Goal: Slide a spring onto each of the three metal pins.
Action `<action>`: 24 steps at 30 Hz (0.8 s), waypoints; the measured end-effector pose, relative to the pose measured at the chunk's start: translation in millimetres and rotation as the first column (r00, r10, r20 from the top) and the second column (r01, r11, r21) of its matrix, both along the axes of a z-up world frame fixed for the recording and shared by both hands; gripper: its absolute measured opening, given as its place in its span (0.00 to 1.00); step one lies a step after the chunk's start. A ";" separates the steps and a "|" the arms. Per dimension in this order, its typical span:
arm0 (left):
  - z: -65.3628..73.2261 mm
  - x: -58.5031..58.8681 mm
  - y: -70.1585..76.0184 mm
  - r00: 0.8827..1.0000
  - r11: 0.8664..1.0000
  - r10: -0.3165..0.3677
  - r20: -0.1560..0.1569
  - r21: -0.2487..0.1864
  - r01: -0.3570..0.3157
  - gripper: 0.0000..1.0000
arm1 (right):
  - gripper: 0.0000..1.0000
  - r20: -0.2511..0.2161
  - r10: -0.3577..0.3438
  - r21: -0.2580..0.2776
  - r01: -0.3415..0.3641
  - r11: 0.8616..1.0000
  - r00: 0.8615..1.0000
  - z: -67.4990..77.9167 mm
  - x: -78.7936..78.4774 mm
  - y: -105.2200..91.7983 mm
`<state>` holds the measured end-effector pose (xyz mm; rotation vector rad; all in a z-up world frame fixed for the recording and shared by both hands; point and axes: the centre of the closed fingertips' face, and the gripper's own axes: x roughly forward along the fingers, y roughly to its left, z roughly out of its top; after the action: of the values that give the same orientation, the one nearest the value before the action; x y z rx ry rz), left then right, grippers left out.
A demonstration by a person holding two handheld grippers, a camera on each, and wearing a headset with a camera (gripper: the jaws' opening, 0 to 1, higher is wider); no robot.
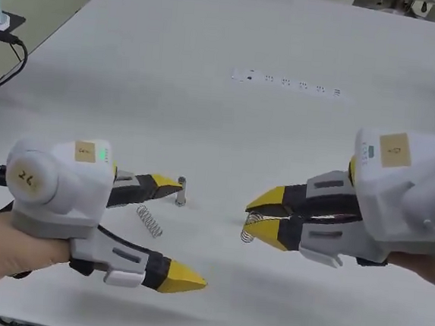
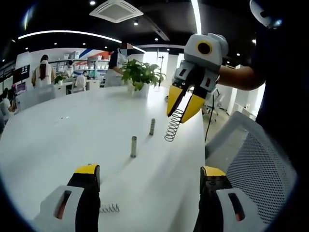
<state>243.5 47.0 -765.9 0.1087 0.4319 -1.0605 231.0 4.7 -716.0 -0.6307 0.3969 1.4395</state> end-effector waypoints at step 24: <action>-3.1 2.6 28.2 0.995 0.995 0.100 -0.021 0.006 -0.100 0.98 | 0.06 0.022 -0.023 -0.011 0.024 1.000 0.999 -4.3 5.7 -8.1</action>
<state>246.1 75.2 -769.0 0.0788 0.4548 -0.9630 236.7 -3.4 -720.3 -0.6479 0.3944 1.4080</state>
